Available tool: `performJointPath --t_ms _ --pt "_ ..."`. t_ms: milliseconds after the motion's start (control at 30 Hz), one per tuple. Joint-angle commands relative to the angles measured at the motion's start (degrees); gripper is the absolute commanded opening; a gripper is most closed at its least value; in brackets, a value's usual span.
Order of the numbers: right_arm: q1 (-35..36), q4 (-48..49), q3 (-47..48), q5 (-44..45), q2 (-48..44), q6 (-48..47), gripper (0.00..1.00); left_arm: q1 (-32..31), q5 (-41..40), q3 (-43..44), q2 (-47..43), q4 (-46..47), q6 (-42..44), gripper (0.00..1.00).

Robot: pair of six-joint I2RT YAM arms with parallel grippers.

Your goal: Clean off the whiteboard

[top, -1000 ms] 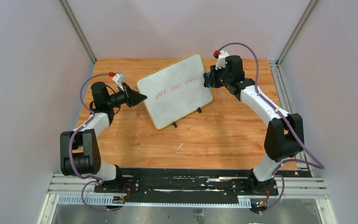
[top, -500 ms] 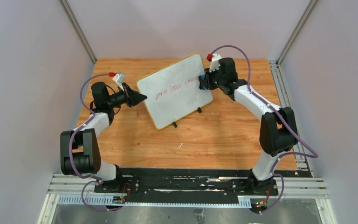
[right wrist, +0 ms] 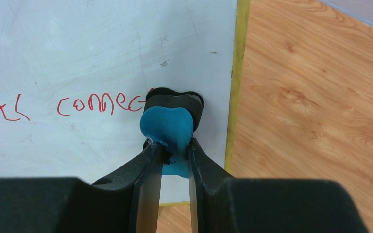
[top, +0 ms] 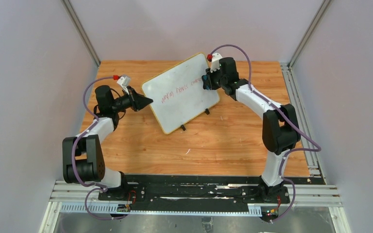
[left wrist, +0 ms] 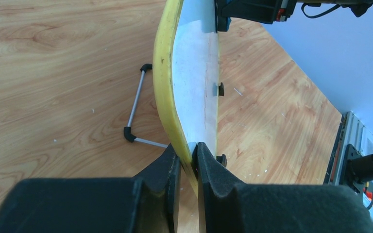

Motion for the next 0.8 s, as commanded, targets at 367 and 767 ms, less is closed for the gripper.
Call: performJointPath --t_ms 367,767 --pt "1.83 0.29 5.75 3.29 3.14 -2.00 0.01 0.17 -3.53 0.59 -0.28 -1.27 6.17 0.00" --pt "7.89 0.35 6.71 1.70 2.90 -1.28 0.00 0.14 -3.38 0.69 -0.55 -1.27 5.99 0.00"
